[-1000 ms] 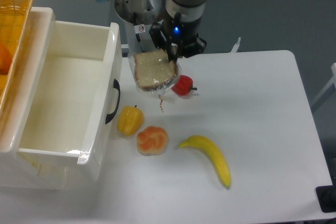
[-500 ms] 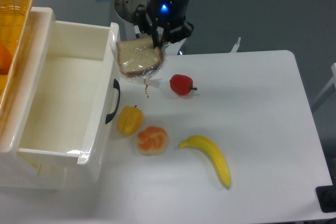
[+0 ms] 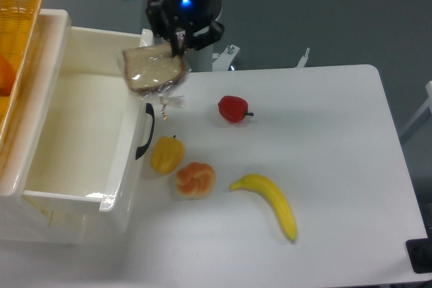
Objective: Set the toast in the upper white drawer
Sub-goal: 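Carry the held toast over the open white drawer, then lower the toast into the drawer and open the gripper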
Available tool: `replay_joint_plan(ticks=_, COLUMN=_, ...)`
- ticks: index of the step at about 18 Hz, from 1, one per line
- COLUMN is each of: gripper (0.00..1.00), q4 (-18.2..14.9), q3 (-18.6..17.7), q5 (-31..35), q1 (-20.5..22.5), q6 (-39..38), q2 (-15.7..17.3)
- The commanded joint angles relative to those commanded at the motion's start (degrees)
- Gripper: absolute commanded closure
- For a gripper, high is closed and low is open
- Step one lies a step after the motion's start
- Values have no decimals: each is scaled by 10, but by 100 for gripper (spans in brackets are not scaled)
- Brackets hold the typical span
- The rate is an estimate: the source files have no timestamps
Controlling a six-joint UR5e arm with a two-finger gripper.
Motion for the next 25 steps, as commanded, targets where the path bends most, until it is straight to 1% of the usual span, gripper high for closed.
replay_joint_plan(ticks=3, gripper=100, q4=2, q3=1, q5=1, q1=-10, q6=-5, q2=-3)
replay_joint_plan(ticks=7, gripper=100, q4=23, q3=0, q5=2, q1=-30, q6=-29, q2=-6)
replay_joint_plan(ticks=11, gripper=99, q4=45, q3=0, q5=3, q1=-41, q6=-50, q2=-21)
replay_joint_plan(ticks=12, gripper=96, q4=46, q3=-1, q5=4, q1=-43, q6=-50, q2=-25)
replay_joint_plan(ticks=15, gripper=93, q4=47, q3=-2, q5=4, q1=-47, q6=-50, q2=-34)
replay_joint_plan(ticks=16, gripper=91, q4=47, q3=-2, q5=4, q1=-51, q6=-50, q2=-34)
replay_joint_plan(ticks=18, gripper=85, q4=60, q3=-2, q5=5, q1=-52, q6=-51, q2=-37)
replay_joint_plan(ticks=20, gripper=84, q4=62, q3=-2, q5=8, q1=-59, q6=-52, q2=-39)
replay_joint_plan(ticks=22, gripper=72, q4=62, q3=-3, q5=9, q1=-61, q6=-51, q2=-40)
replay_joint_plan(ticks=25, gripper=68, q4=62, q3=-4, q5=9, q1=-70, q6=-51, q2=-43)
